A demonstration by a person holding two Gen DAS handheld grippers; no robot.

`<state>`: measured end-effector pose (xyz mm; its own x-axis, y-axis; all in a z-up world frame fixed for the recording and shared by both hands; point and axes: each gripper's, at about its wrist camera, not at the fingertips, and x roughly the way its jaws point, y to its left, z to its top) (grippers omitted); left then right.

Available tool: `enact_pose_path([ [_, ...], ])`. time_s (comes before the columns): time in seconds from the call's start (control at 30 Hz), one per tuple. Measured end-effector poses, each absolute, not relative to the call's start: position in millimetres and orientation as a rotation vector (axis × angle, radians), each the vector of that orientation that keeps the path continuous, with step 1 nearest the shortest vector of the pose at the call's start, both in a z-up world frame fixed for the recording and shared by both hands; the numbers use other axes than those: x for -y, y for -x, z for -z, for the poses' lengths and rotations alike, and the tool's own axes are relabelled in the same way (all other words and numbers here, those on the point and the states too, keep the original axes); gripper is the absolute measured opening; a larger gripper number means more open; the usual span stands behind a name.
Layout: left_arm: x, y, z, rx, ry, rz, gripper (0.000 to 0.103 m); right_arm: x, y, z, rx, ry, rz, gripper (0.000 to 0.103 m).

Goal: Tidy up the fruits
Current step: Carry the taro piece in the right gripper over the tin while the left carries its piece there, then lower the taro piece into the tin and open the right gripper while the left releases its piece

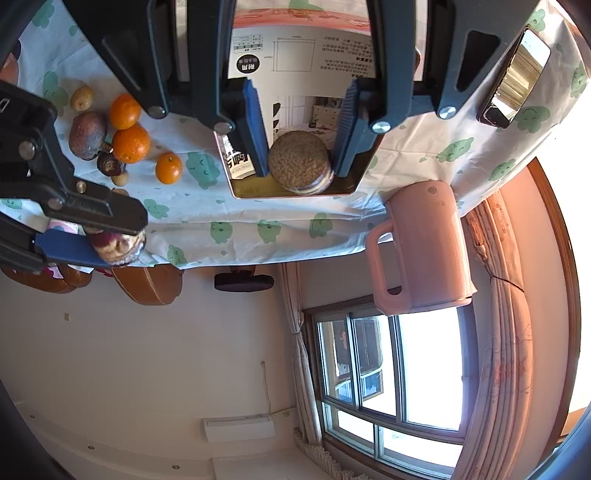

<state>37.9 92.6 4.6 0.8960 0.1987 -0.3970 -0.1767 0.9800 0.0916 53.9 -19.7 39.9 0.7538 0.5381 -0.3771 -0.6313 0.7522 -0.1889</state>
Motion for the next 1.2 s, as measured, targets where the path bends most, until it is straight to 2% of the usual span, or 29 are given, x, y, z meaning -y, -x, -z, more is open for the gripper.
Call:
enact_pose_path([
  [1.2,-129.3,-77.2,21.5,-0.596,-0.061,-0.219,0.037,-46.2,-109.9,6.8,-0.501,0.336,-0.720,0.045],
])
